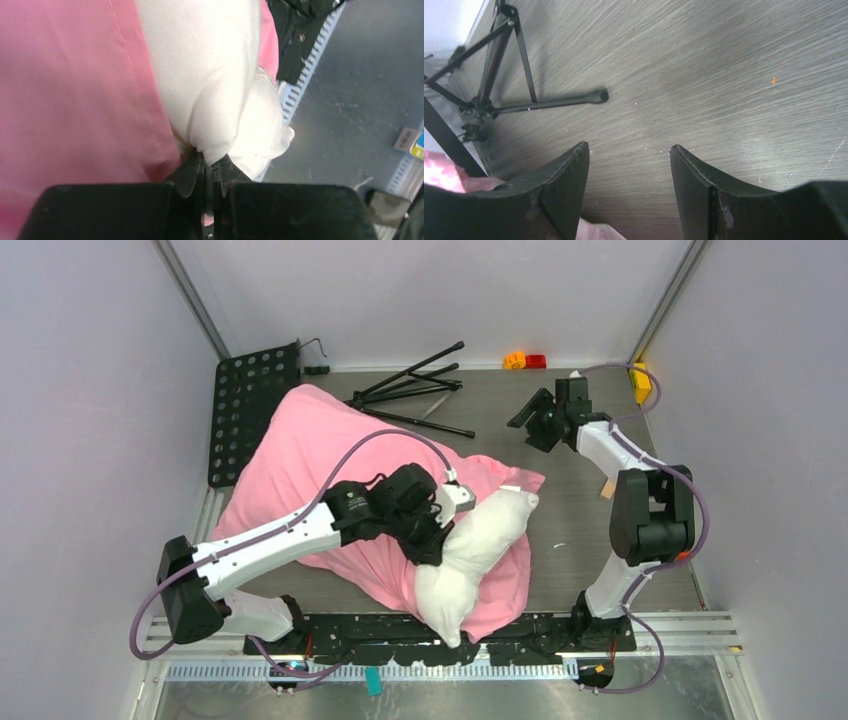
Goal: Remove the pillowcase from the pillow
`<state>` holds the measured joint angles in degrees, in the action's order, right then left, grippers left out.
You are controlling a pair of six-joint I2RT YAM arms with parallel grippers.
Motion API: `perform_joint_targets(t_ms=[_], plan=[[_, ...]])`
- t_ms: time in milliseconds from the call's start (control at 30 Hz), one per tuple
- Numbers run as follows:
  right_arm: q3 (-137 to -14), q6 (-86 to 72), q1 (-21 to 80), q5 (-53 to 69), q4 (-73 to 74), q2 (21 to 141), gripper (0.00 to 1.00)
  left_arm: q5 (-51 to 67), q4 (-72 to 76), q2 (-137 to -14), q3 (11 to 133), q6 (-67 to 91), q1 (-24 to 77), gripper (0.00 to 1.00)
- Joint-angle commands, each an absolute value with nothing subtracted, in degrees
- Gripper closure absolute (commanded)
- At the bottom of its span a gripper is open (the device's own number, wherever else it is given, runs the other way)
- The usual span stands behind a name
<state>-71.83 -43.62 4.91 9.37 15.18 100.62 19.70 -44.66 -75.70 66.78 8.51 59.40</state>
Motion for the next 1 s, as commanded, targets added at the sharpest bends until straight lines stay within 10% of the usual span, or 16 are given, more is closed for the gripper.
perform_joint_targets(t_ms=[0,167,467,667,967], plan=[[-69.7,-40.5,5.3,11.1,13.5,92.8,0.32,8.7,-39.1,-75.9,71.6,12.6,59.2,1.00],[-67.9,-38.2,5.2,3.6,22.4,82.4,0.11,7.1,-33.6,-79.6,76.8,17.8,56.3,1.00],[-67.5,-38.0,5.2,0.0,35.9,63.2,0.08,11.6,-30.6,-93.2,92.9,25.0,52.7,1.00],[-65.1,-35.4,5.2,12.3,44.9,57.5,0.08,5.2,-33.4,-93.2,96.1,22.9,52.7,0.42],[-46.6,-41.5,5.3,25.5,38.4,50.4,0.08,-10.1,-47.7,-91.7,99.6,18.2,55.6,0.22]])
